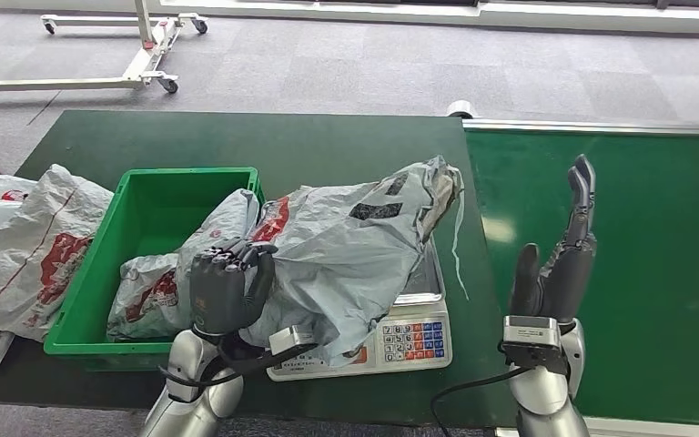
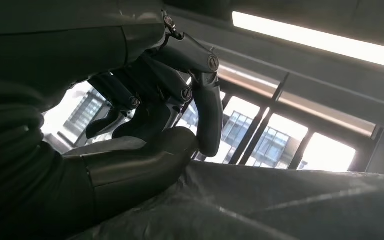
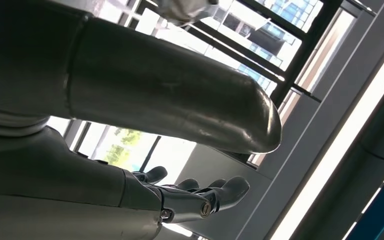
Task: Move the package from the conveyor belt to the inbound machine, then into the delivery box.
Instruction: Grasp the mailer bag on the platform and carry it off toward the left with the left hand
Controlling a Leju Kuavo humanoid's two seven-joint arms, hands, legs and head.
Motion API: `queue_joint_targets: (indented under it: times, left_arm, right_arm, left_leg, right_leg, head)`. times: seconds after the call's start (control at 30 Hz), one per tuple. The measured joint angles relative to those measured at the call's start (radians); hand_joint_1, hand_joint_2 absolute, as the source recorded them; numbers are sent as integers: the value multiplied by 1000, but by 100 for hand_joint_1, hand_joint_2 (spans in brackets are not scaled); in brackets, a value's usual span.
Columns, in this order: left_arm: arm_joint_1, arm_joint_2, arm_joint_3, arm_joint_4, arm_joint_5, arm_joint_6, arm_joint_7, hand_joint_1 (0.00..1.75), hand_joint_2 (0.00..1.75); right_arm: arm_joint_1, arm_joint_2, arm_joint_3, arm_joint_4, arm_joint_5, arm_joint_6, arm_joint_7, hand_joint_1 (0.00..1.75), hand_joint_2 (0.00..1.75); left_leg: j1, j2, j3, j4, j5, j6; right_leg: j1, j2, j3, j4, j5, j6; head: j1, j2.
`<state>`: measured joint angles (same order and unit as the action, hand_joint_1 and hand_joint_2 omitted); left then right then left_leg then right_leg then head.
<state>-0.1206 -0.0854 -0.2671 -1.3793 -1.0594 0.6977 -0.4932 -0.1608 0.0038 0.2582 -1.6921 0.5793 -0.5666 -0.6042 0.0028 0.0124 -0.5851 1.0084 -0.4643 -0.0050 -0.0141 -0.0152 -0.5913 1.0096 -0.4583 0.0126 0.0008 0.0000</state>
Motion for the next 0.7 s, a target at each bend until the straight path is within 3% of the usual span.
queue_joint_targets:
  times: [0.1,0.2,0.33,0.7]
  left_arm:
    - [13,-29,104,-72,-53,3,-78,175,175]
    - [15,-87,227,-150,-120,3,-156,175,175]
    - [10,-153,372,-255,-180,3,-199,175,175]
    - [-52,-172,602,-490,-88,3,-202,175,175]
  right_arm:
    - [-2,0,4,6,-3,-3,-3,0,0]
    - [-3,0,10,10,-3,-4,-2,0,0]
    - [-3,2,17,11,2,0,3,0,0]
    - [2,16,21,11,18,15,21,0,0]
  left_leg:
    - [0,0,0,0,0,0]
    - [0,0,-1,0,0,0]
    - [0,0,0,0,0,0]
    - [1,0,0,0,1,-1]
  right_leg:
    - [0,0,0,0,0,0]
    - [0,0,0,0,0,0]
    - [0,0,-1,0,0,0]
    - [2,0,0,0,0,-1]
  head:
    - [0,0]
    - [0,0]
    - [0,0]
    - [0,0]
